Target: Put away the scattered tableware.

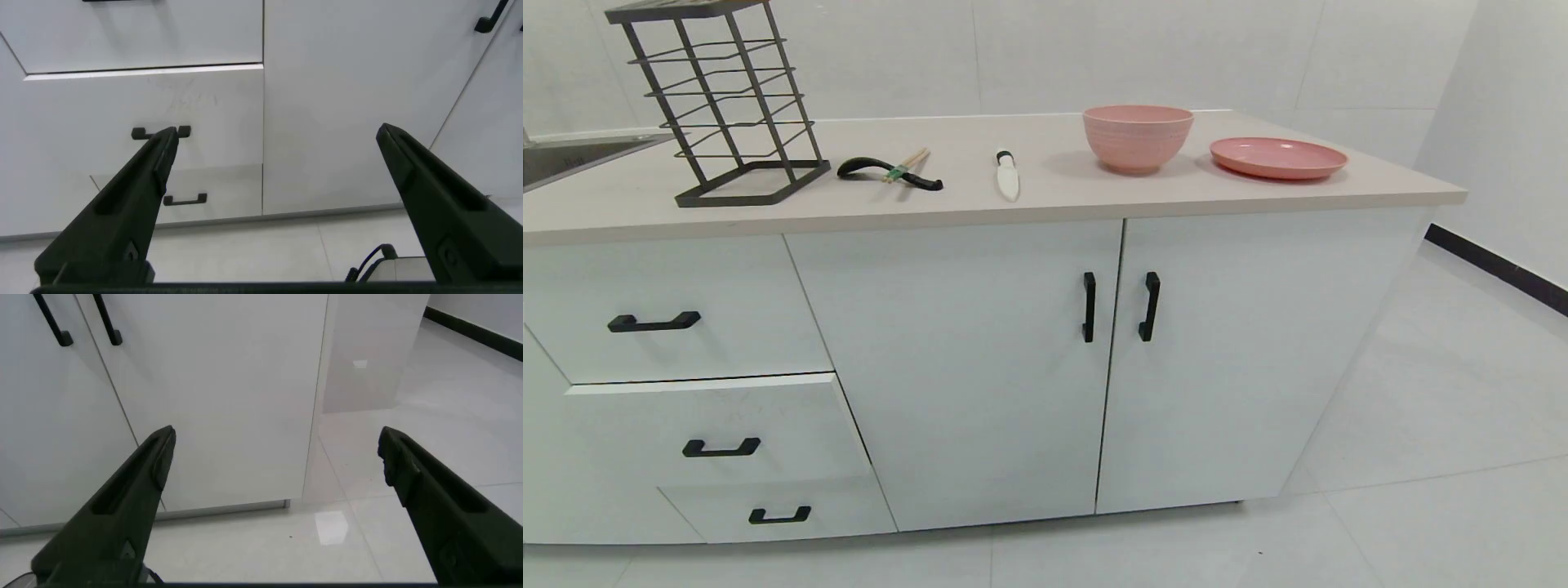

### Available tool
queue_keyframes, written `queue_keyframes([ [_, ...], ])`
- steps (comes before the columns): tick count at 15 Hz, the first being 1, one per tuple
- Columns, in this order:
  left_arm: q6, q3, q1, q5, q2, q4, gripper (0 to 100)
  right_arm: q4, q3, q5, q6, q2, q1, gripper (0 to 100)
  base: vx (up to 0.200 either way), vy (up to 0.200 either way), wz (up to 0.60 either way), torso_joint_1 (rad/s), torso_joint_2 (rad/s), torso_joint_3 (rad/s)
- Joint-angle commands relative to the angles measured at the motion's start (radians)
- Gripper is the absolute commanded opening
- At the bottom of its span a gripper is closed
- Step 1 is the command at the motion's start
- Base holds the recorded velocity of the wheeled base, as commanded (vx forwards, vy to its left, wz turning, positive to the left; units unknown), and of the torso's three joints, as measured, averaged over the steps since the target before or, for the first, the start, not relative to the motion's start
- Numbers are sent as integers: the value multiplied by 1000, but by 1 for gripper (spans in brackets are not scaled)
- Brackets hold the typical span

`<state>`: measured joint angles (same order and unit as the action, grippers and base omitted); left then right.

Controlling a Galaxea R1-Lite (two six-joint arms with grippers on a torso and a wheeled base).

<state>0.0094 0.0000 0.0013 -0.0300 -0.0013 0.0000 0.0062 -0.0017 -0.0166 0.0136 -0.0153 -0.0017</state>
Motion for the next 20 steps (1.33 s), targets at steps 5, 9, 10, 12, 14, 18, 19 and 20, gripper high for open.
queue_keyframes([
  [5, 1, 0, 0, 1, 1, 0, 100, 0, 0, 1, -1, 0, 0, 100, 0, 0, 0, 0, 0, 0],
  [9, 1, 0, 0, 1, 1, 0, 100, -270, -18, 23, -61, -3, -4, 100, 0, 0, 0, 0, 0, 0],
  [10, 1, 0, 0, 1, 1, 0, 100, -233, -95, 118, -75, -57, -11, 100, 0, 0, 0, 0, 0, 0],
  [12, 1, 0, 0, -1, 1, 0, 100, -77, -276, 234, -75, -290, -12, 100, 0, 0, 0, 0, 0, 0],
  [14, 1, 0, 0, -1, 1, 0, 100, -77, -340, 291, -81, -537, 8, 100, 0, 0, 0, 0, 0, 0],
  [18, 1, 0, 0, -5, 1, -2, 100, -288, -327, 296, -86, -841, 83, 100, 0, 0, 0, 0, 0, 0],
  [19, 1, 0, -1, -5, 1, -2, 100, -419, -288, 310, -86, -933, 115, 100, 0, 0, 0, 0, 0, 0],
  [20, 1, 0, -1, -5, 1, -2, 100, -529, -248, 325, -87, -994, 118, 100, 0, 0, 0, 0, 0, 0],
])
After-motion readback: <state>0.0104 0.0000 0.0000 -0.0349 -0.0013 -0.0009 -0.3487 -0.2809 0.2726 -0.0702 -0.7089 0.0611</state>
